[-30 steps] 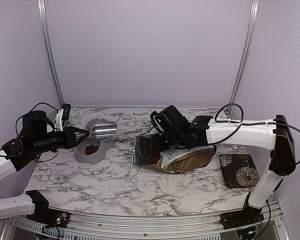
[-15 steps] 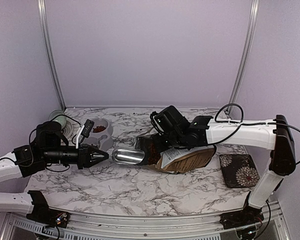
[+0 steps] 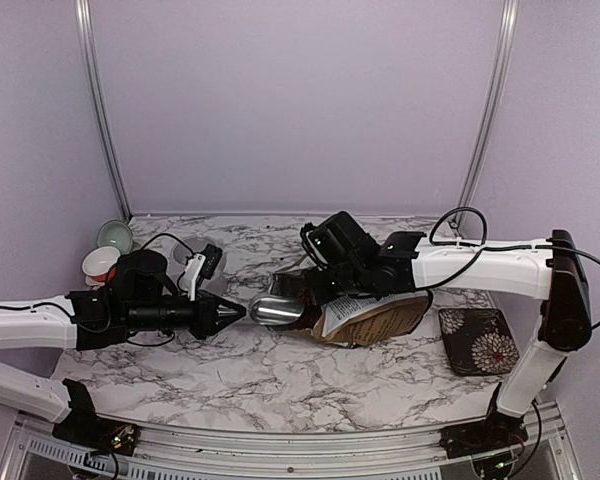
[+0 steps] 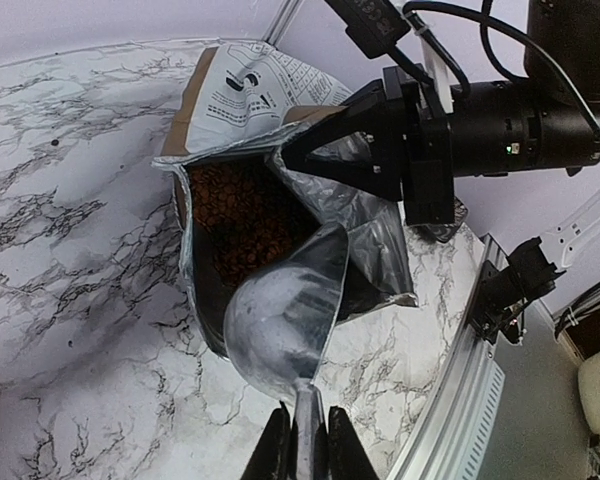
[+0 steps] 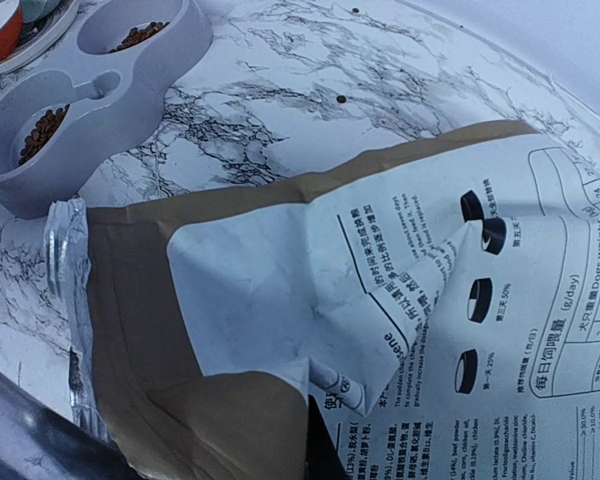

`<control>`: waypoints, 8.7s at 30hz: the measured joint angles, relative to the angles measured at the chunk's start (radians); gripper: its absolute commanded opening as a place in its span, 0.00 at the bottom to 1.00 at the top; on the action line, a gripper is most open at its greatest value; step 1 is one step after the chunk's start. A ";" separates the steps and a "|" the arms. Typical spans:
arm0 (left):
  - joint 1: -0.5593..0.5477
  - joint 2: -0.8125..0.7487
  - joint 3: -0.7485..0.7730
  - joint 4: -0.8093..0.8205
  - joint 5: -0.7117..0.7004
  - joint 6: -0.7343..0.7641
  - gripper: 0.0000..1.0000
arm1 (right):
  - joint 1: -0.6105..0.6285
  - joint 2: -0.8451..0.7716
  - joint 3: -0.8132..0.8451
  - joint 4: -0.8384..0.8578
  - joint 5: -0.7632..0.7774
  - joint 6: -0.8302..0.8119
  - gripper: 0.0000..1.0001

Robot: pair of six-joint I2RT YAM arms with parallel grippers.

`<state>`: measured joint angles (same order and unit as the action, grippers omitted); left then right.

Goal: Serve the pet food
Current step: Insert the spatula into the pet food bag, then collect the pet food from the pet food bag, then place the pet food in the pet food bowl.

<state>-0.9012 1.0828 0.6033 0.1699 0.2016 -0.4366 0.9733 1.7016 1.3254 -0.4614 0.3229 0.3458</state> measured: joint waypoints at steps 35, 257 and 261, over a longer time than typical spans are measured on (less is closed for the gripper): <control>-0.135 0.463 0.173 0.217 -0.481 0.077 0.00 | 0.006 0.010 0.002 0.001 0.007 0.001 0.00; 0.597 -0.562 -0.476 0.201 0.029 -0.905 0.00 | -0.007 -0.028 -0.011 -0.027 0.018 0.029 0.00; 0.617 -0.584 -0.476 0.158 0.021 -0.887 0.00 | -0.007 -0.028 -0.011 -0.027 0.018 0.029 0.00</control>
<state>-0.2840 0.4988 0.1276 0.3275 0.2230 -1.3231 0.9661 1.6737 1.3144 -0.4885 0.3412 0.3752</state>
